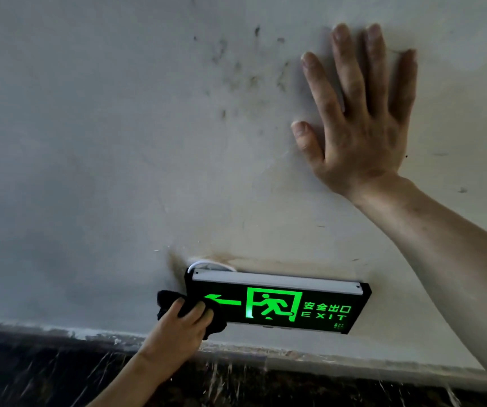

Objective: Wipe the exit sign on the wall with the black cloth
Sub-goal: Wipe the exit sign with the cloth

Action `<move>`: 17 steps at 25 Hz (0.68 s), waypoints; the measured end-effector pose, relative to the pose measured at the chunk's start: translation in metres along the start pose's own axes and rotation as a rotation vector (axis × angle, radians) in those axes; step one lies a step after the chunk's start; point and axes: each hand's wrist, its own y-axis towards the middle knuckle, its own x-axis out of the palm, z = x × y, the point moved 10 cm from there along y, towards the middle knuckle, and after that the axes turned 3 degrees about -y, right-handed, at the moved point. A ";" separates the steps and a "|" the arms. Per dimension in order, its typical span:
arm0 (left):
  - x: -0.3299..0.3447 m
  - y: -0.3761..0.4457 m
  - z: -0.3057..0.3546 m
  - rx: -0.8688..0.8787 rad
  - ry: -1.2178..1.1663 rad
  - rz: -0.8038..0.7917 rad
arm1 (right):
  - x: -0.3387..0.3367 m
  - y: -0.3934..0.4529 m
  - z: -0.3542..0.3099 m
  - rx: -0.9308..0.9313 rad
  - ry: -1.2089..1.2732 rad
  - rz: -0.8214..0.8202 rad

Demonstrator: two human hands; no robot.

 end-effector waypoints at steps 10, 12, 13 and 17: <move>0.024 -0.082 -0.043 -1.070 -1.601 0.396 | -0.003 0.001 -0.002 -0.001 0.086 -0.098; 0.020 -0.089 -0.036 -1.123 -1.979 0.547 | -0.005 0.001 -0.003 0.018 0.121 -0.140; 0.016 -0.089 -0.030 -1.099 -2.145 0.576 | -0.007 0.001 -0.003 0.021 0.133 -0.156; -0.028 -0.076 -0.007 -0.897 -2.589 0.533 | -0.017 0.004 -0.002 0.025 0.248 -0.288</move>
